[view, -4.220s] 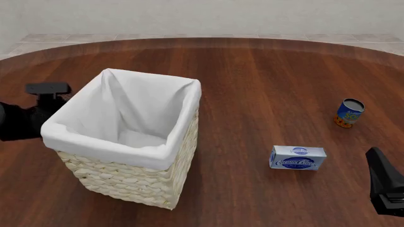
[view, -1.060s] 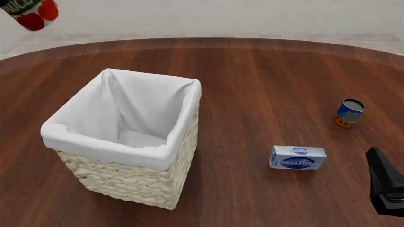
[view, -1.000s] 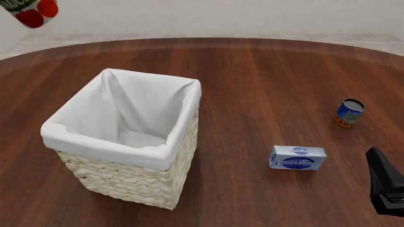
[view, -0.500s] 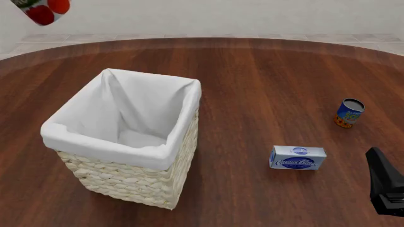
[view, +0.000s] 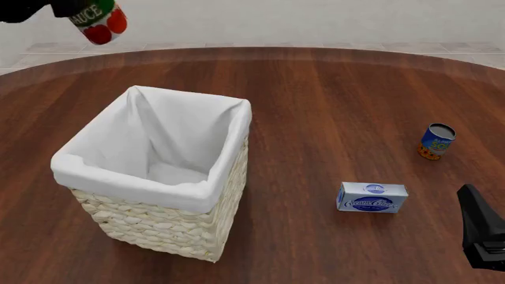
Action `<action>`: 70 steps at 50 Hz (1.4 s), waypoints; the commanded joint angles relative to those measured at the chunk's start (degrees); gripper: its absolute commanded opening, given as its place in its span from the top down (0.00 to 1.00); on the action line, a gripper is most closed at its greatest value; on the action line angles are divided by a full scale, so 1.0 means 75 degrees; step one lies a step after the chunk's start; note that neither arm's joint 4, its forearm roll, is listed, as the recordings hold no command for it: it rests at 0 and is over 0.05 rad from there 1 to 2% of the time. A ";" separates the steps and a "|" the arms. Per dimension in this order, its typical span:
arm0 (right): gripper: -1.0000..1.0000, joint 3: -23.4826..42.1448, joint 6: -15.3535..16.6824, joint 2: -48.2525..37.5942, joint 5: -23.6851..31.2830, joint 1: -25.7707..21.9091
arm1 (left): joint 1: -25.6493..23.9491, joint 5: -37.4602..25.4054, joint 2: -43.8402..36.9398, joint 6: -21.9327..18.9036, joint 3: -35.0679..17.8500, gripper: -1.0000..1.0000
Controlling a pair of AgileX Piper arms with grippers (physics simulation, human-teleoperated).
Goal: Pick up the tomato sauce, and put it in the basket.
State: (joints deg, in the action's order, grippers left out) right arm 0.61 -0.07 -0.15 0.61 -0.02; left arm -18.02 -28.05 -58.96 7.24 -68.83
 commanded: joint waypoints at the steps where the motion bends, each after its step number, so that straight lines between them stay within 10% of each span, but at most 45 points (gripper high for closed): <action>1: 0.00 0.0000 0.0001 0.0000 0.0000 -0.0001 | -0.0103 0.0479 -0.0278 -0.0127 0.0258 1.00; 70: 0.00 0.0000 0.0000 0.0000 0.0000 -0.0001 | -0.0520 0.0953 0.0057 0.0463 0.2180 1.00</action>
State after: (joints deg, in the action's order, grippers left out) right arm 0.61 -0.06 -0.15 0.61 -0.02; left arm -21.32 -22.46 -57.80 11.66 -54.43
